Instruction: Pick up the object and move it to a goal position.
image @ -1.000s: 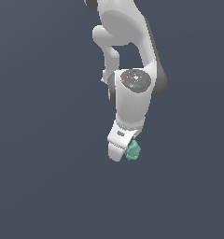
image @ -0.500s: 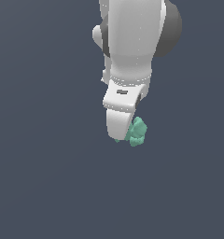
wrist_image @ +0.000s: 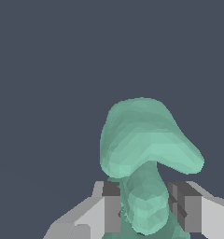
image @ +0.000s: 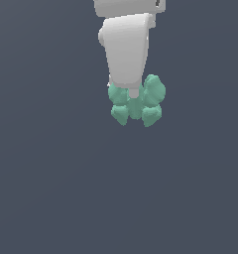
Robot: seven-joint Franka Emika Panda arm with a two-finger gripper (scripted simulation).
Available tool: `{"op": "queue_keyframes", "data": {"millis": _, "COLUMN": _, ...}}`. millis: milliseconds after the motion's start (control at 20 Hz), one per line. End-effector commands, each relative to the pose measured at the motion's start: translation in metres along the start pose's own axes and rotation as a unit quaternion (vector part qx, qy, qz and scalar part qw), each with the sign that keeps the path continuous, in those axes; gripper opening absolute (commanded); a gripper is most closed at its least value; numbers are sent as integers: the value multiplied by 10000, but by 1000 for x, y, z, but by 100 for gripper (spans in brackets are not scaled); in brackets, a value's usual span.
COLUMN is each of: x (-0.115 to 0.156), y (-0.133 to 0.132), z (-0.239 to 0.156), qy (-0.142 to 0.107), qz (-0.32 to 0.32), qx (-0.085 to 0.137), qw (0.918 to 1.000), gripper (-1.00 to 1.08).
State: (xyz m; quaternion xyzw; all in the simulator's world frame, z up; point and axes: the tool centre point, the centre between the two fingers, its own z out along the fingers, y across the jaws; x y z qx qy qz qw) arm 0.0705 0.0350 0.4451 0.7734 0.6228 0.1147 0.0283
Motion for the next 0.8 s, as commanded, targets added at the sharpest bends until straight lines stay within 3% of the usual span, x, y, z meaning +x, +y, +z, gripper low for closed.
{"op": "queue_keyframes", "data": {"millis": 0, "x": 0, "y": 3, "z": -27, "qy": 76, "qz": -163, "qx": -54, "qw": 9998, "gripper": -100}}
{"op": "queue_keyframes", "data": {"millis": 350, "x": -1, "y": 9, "z": -75, "qy": 206, "qz": -425, "qx": -154, "qw": 9988, "gripper": -100}}
{"op": "queue_keyframes", "data": {"millis": 750, "x": -1, "y": 12, "z": -89, "qy": 244, "qz": -494, "qx": -180, "qw": 9983, "gripper": -100}}
